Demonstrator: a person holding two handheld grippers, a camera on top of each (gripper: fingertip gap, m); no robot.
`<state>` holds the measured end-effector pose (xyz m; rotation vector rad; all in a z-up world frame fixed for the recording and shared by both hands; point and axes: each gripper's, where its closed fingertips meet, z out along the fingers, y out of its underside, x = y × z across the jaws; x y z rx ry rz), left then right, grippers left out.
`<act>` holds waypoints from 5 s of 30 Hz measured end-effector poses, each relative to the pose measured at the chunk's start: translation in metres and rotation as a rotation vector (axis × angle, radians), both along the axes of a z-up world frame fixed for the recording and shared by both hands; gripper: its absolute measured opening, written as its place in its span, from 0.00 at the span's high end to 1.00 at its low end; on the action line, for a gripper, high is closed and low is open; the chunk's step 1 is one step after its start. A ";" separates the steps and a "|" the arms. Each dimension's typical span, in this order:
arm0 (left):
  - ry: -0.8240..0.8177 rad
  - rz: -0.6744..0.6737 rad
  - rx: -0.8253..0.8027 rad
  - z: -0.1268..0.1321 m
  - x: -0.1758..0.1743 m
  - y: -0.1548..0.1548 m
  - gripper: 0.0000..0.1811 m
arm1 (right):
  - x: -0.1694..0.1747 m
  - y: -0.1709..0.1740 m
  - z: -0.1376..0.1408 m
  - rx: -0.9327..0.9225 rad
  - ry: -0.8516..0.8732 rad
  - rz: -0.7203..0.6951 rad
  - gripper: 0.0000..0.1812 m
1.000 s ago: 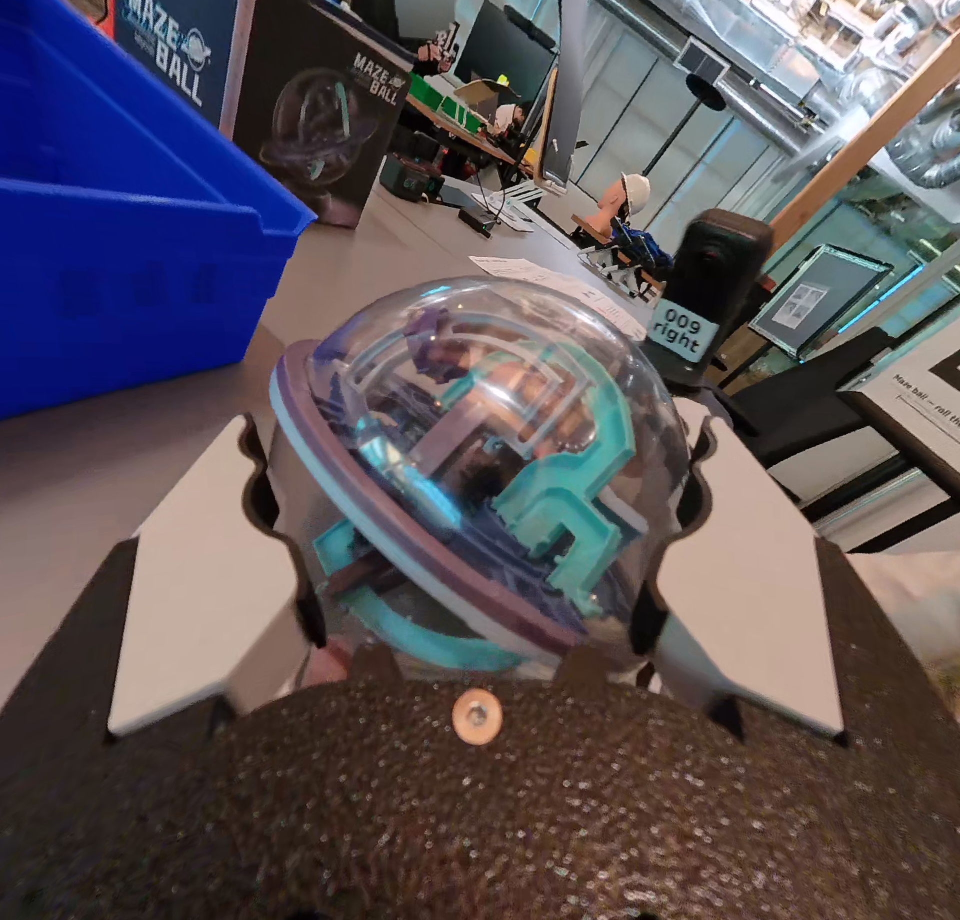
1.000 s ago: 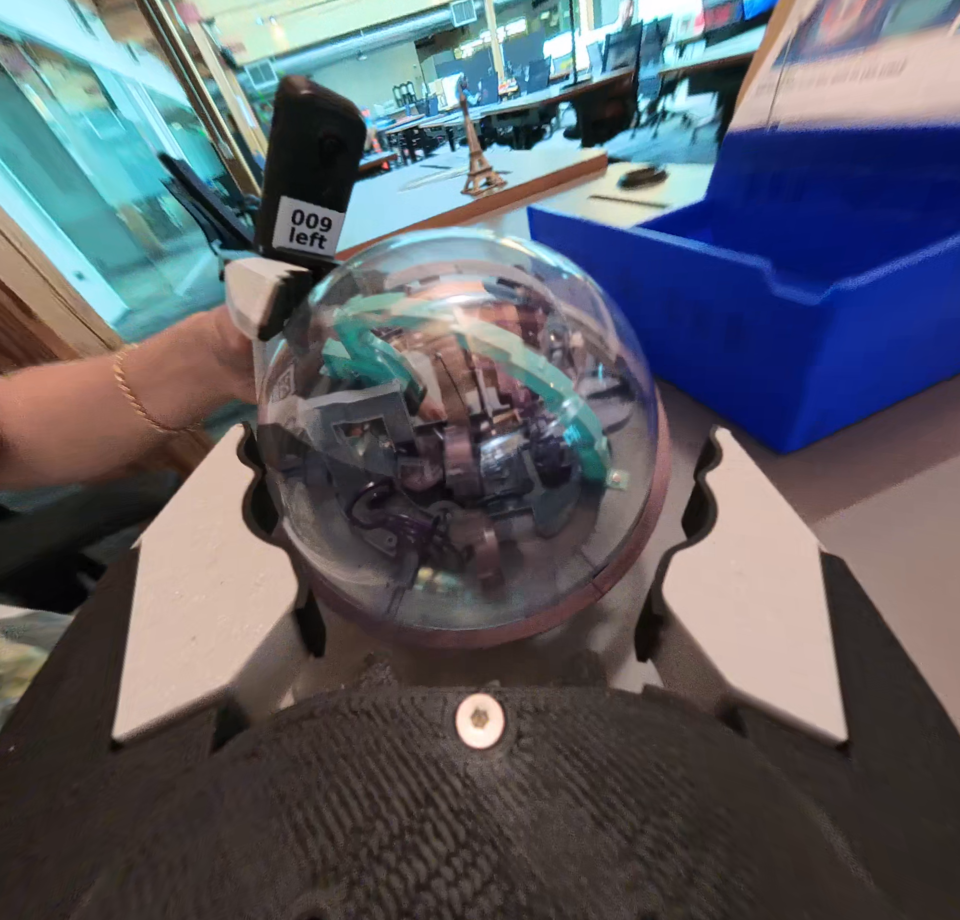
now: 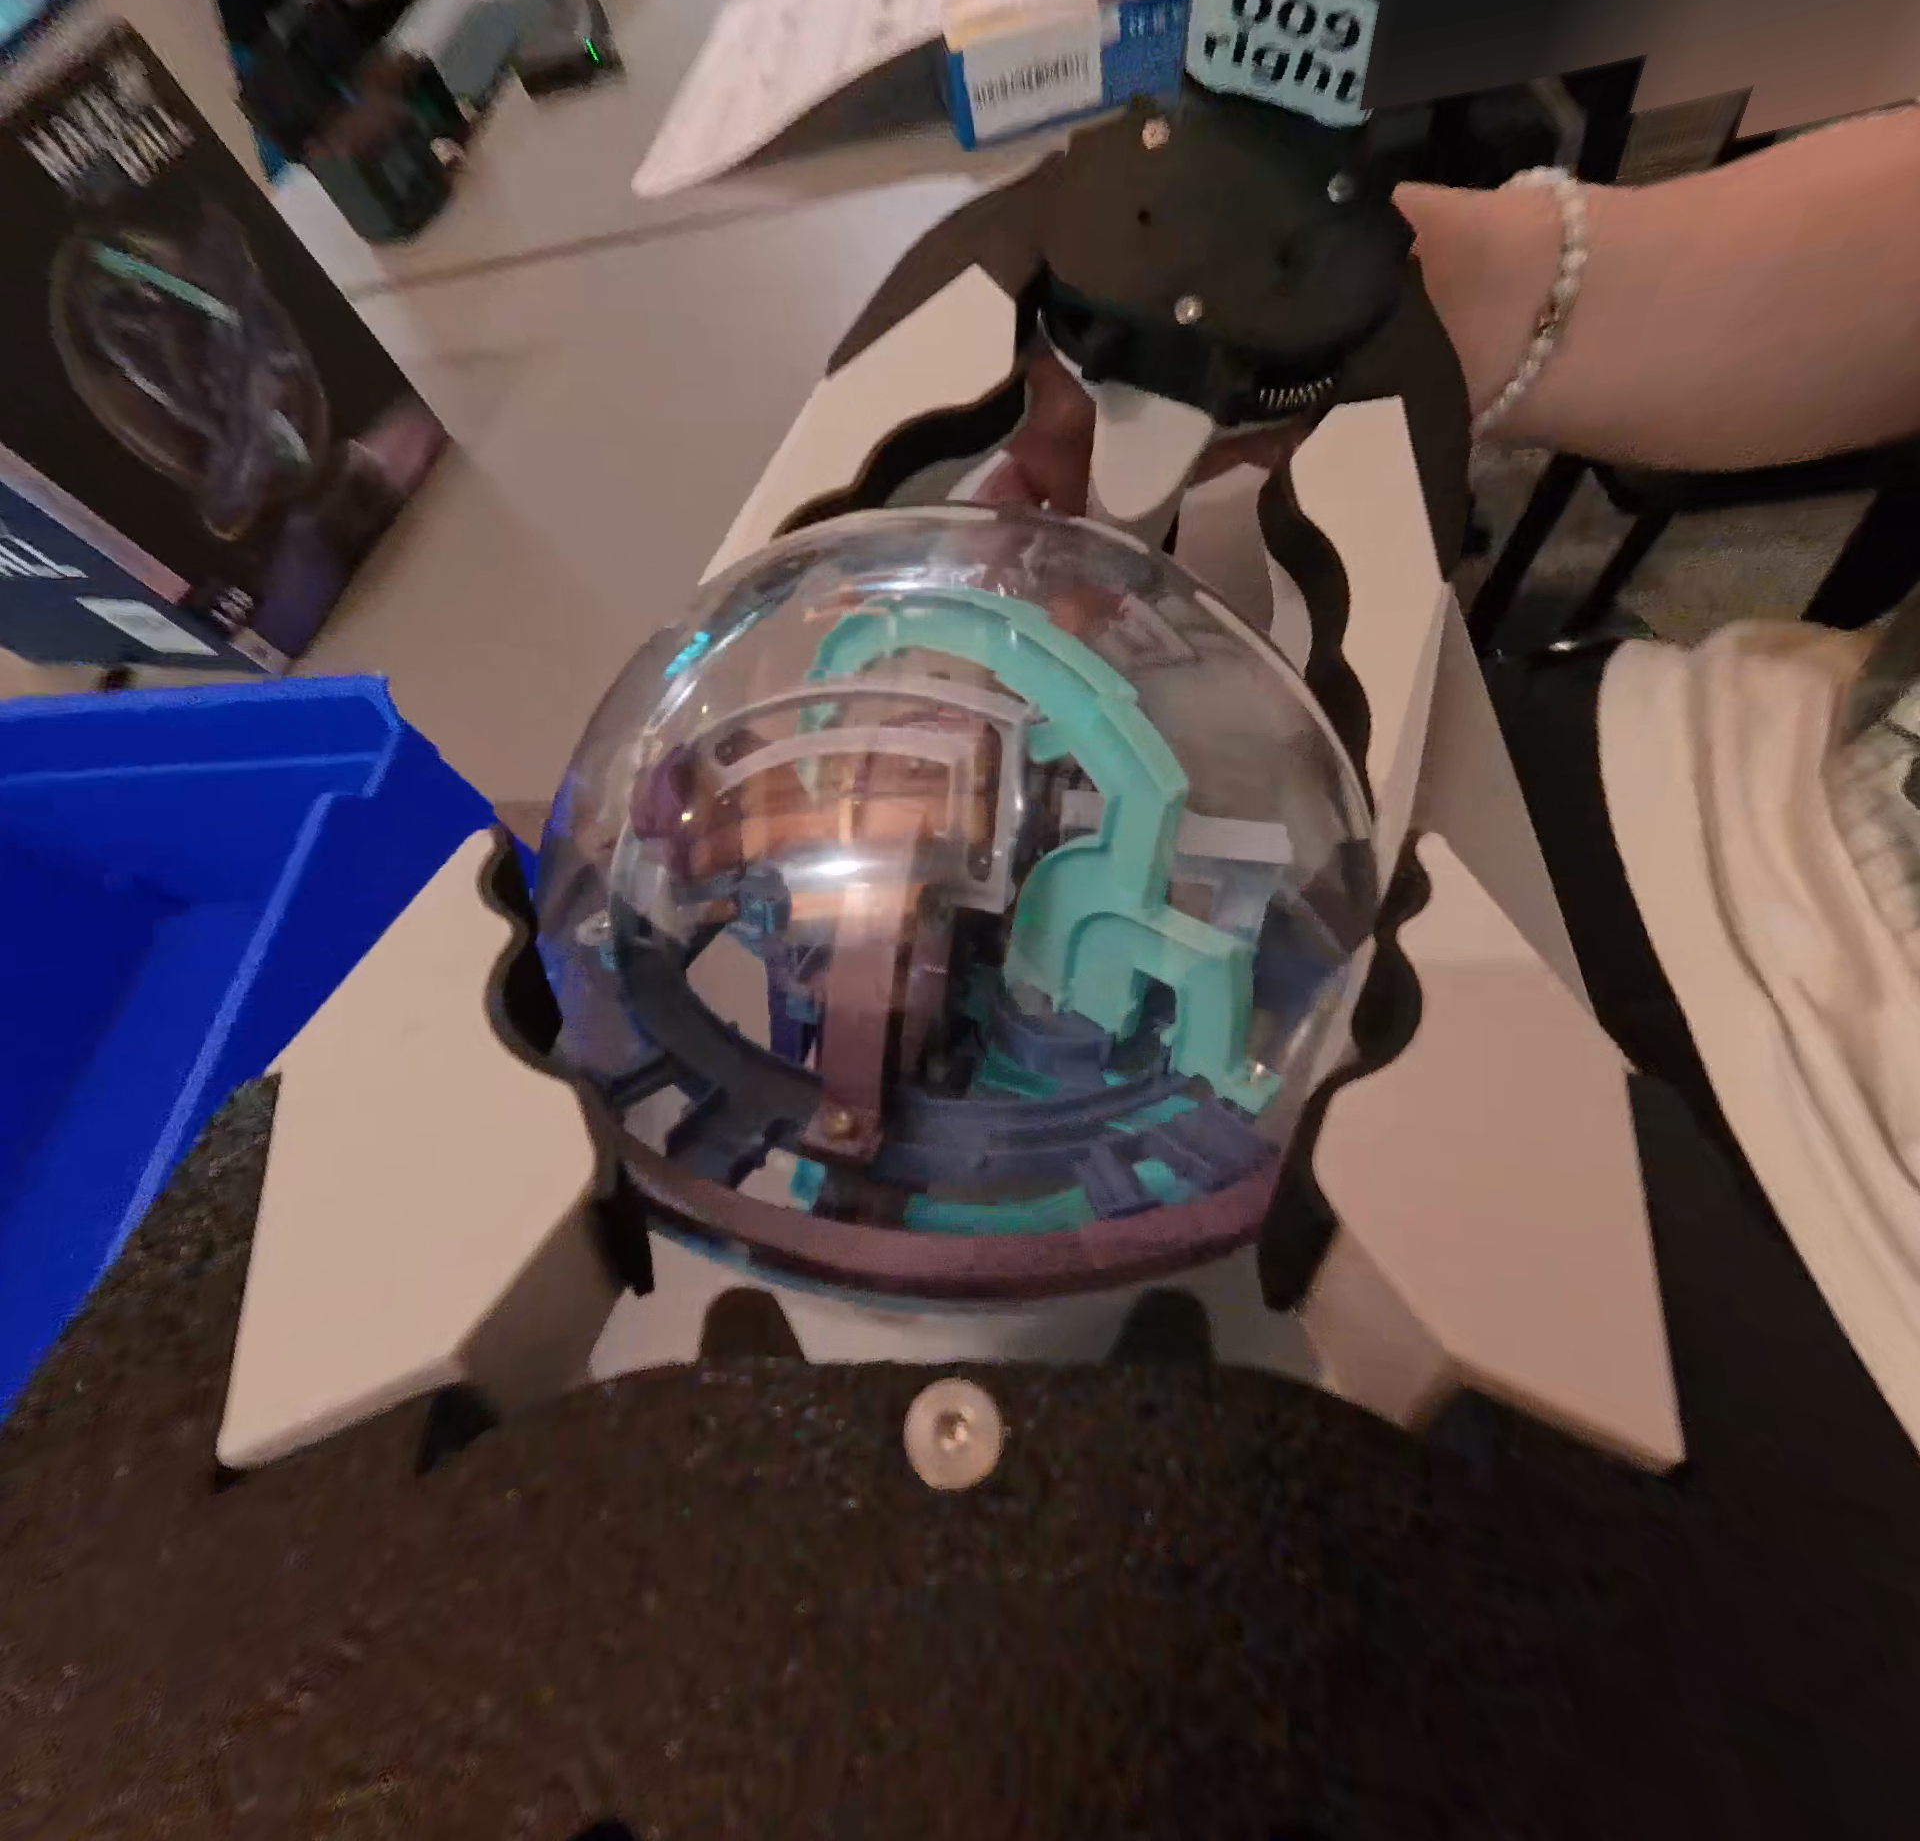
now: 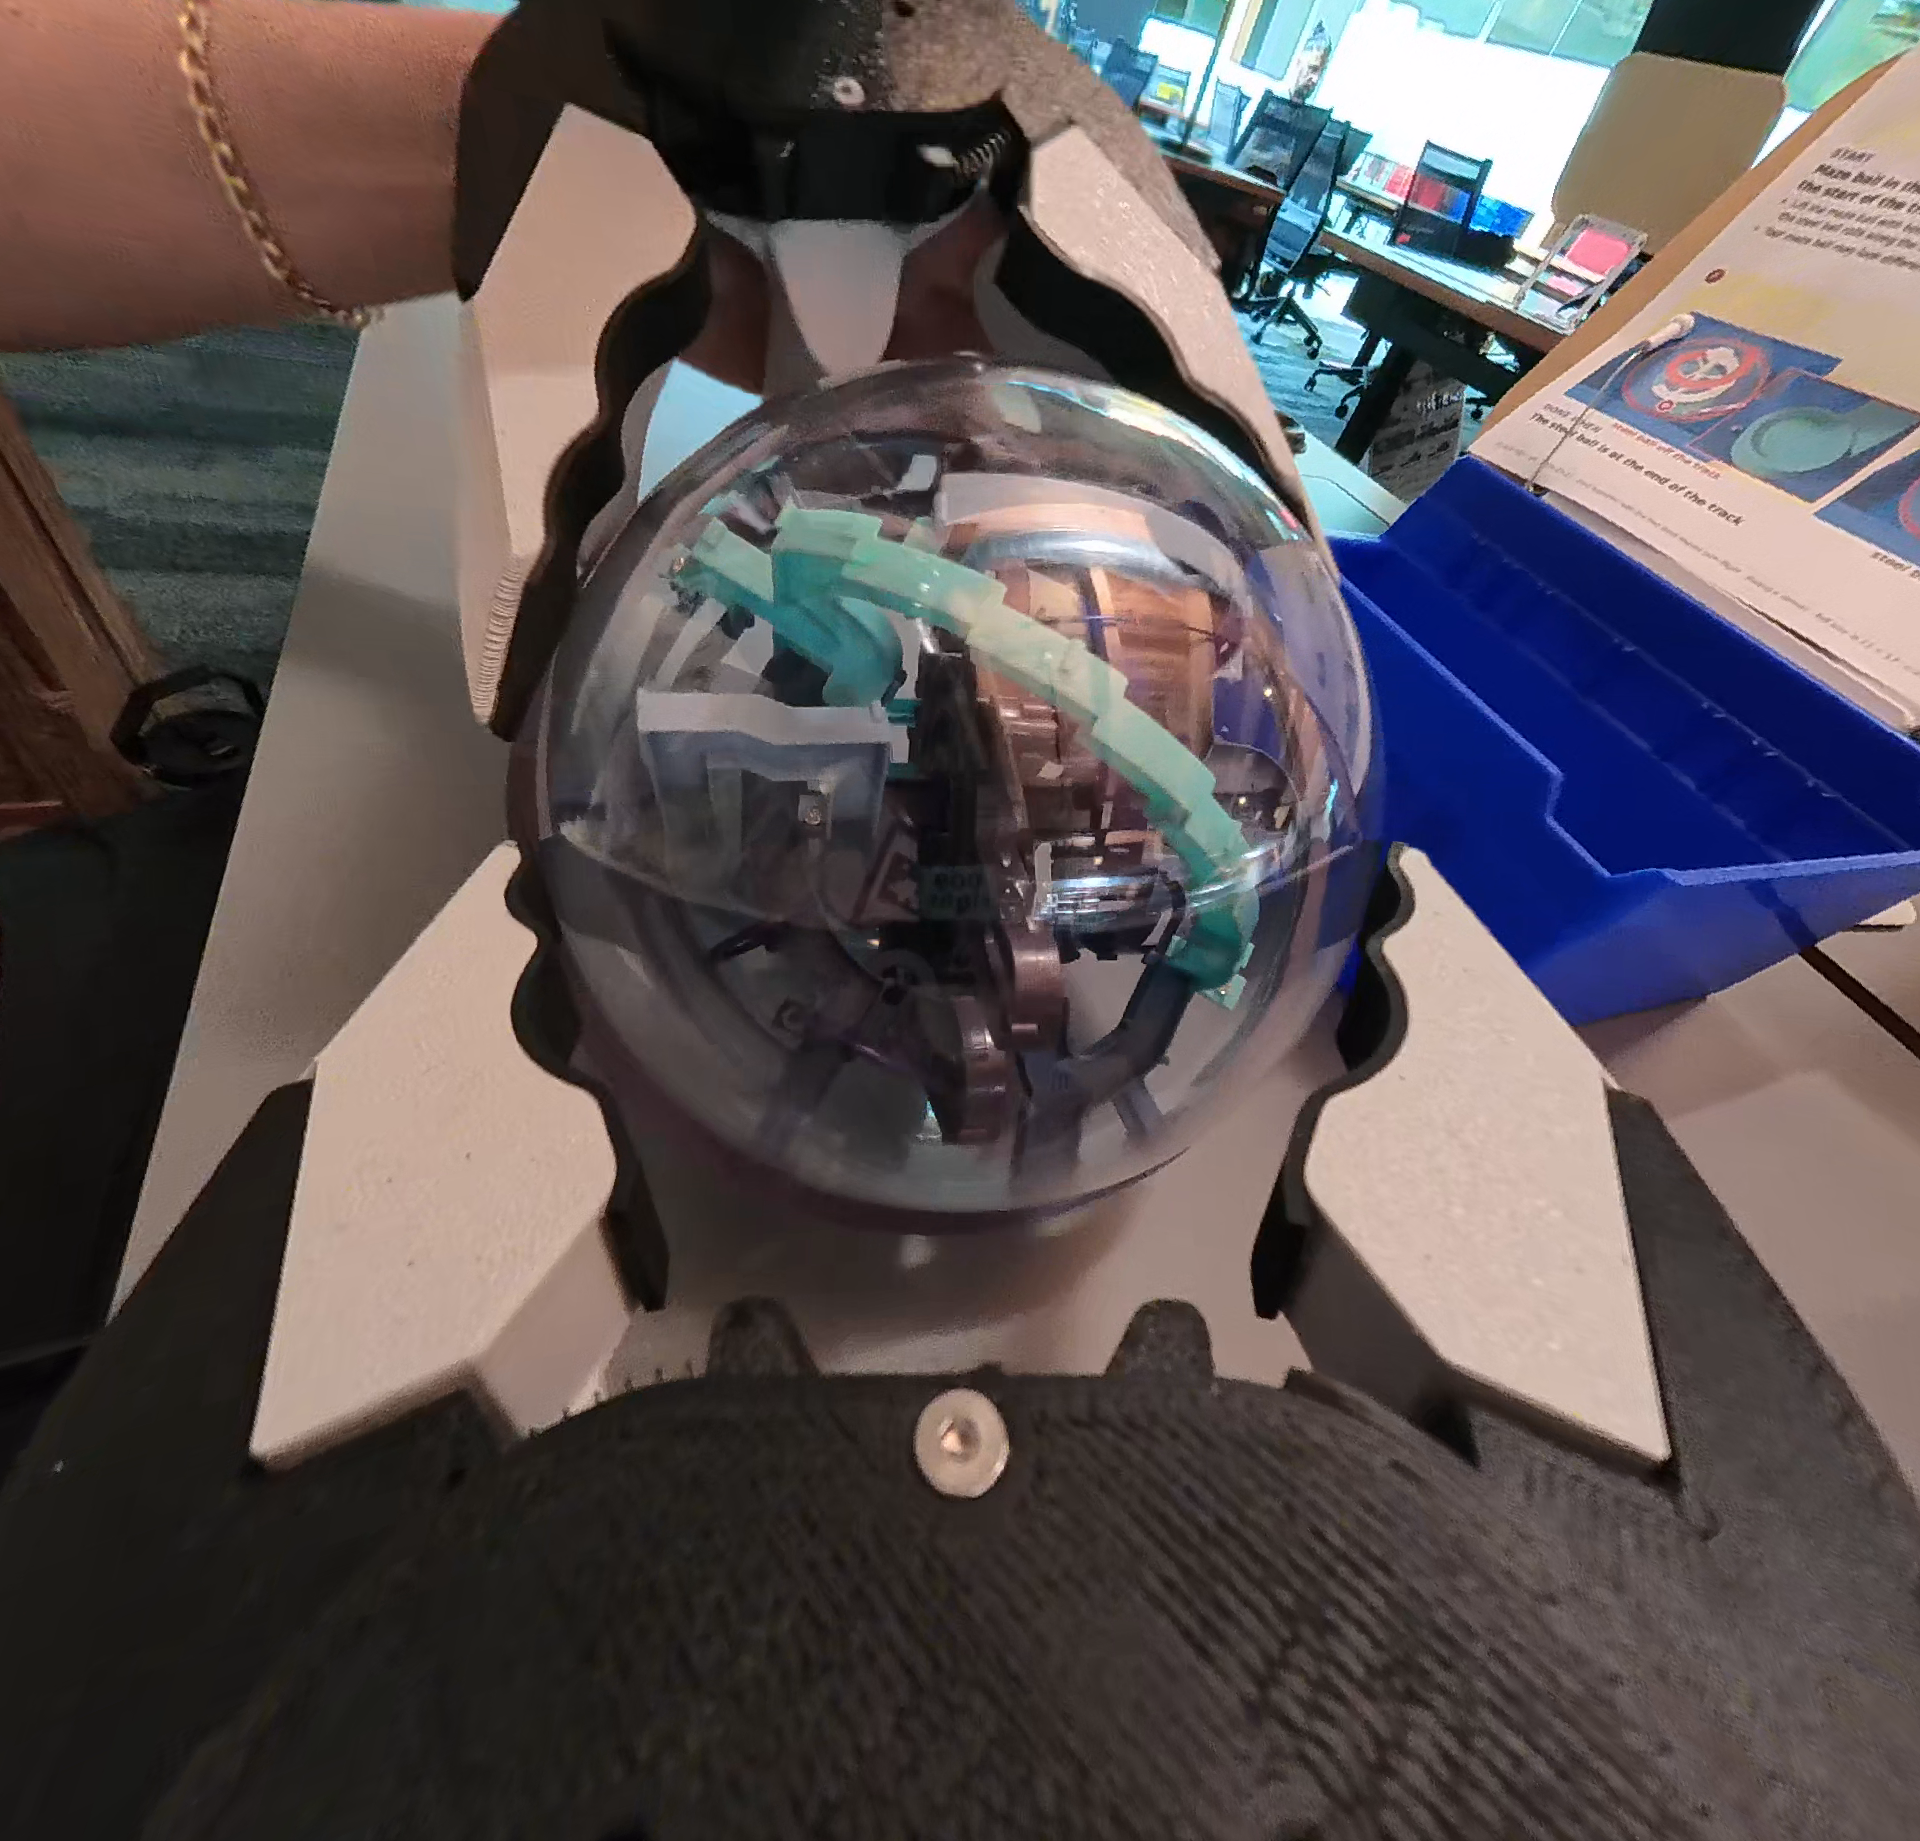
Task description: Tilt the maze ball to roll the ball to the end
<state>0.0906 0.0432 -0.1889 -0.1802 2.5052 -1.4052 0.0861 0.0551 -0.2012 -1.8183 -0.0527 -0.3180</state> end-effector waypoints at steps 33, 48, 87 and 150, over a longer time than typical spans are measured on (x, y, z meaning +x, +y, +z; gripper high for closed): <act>0.270 0.508 -0.147 -0.021 -0.002 -0.007 0.16 | 0.007 -0.027 -0.018 -0.085 -0.064 0.000 0.15; 0.178 0.396 -0.357 -0.012 -0.014 -0.008 0.24 | 0.003 -0.039 -0.022 -0.085 -0.038 0.096 0.14; 0.163 0.375 -0.401 -0.026 -0.040 -0.021 0.34 | -0.007 -0.065 -0.022 -0.066 -0.176 0.093 0.13; 0.038 0.323 -0.369 -0.022 -0.053 -0.037 0.30 | -0.024 -0.076 -0.020 -0.005 -0.542 -0.021 0.13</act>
